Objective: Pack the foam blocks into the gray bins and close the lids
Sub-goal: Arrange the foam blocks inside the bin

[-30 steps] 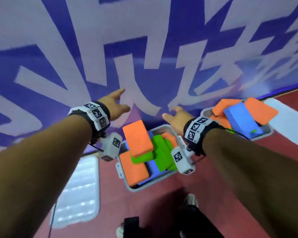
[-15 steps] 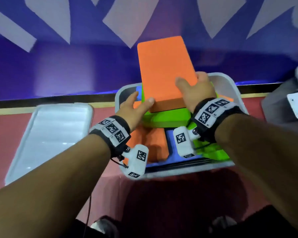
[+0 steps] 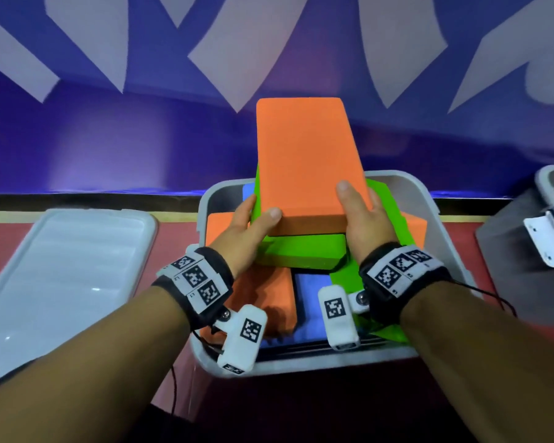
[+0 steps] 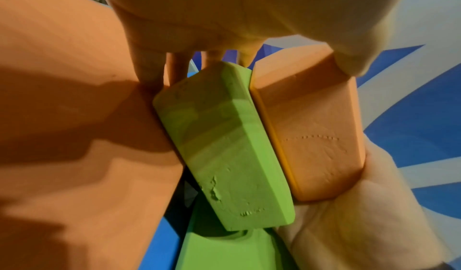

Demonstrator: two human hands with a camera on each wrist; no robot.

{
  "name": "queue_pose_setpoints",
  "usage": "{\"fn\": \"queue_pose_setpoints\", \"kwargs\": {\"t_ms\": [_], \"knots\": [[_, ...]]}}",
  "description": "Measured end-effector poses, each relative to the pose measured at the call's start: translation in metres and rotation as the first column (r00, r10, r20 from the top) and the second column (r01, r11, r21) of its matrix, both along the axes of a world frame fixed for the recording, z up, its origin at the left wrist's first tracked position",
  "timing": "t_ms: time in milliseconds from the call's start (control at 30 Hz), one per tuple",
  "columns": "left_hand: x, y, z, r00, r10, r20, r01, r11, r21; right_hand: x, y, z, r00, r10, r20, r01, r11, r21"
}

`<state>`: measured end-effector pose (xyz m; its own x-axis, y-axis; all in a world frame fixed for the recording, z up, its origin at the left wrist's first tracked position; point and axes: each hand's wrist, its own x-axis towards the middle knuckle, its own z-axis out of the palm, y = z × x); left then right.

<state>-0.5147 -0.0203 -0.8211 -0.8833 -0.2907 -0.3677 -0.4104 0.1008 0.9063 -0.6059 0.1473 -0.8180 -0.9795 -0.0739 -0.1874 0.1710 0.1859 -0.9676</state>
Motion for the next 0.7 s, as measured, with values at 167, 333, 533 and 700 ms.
{"fn": "queue_pose_setpoints", "kwargs": {"t_ms": [167, 333, 533, 700], "knots": [[-0.008, 0.002, -0.011, 0.997, 0.045, -0.068, -0.041, 0.997, 0.063, -0.006, -0.009, -0.005, 0.996, -0.067, -0.056, 0.067, 0.998, -0.016], [0.002, 0.000, -0.010, 1.000, 0.014, -0.027, -0.010, 0.986, 0.164, 0.009, -0.005, -0.003, 0.992, -0.125, -0.026, 0.124, 0.991, -0.053], [0.005, -0.004, 0.004, 0.995, -0.080, -0.059, 0.090, 0.975, 0.203, 0.002, 0.003, 0.023, 0.995, -0.090, -0.047, 0.087, 0.995, -0.058], [-0.003, 0.003, 0.018, 0.952, -0.283, -0.114, 0.286, 0.958, 0.014, -0.026, 0.044, 0.079, 0.987, -0.084, -0.135, 0.085, 0.996, 0.004]]}}
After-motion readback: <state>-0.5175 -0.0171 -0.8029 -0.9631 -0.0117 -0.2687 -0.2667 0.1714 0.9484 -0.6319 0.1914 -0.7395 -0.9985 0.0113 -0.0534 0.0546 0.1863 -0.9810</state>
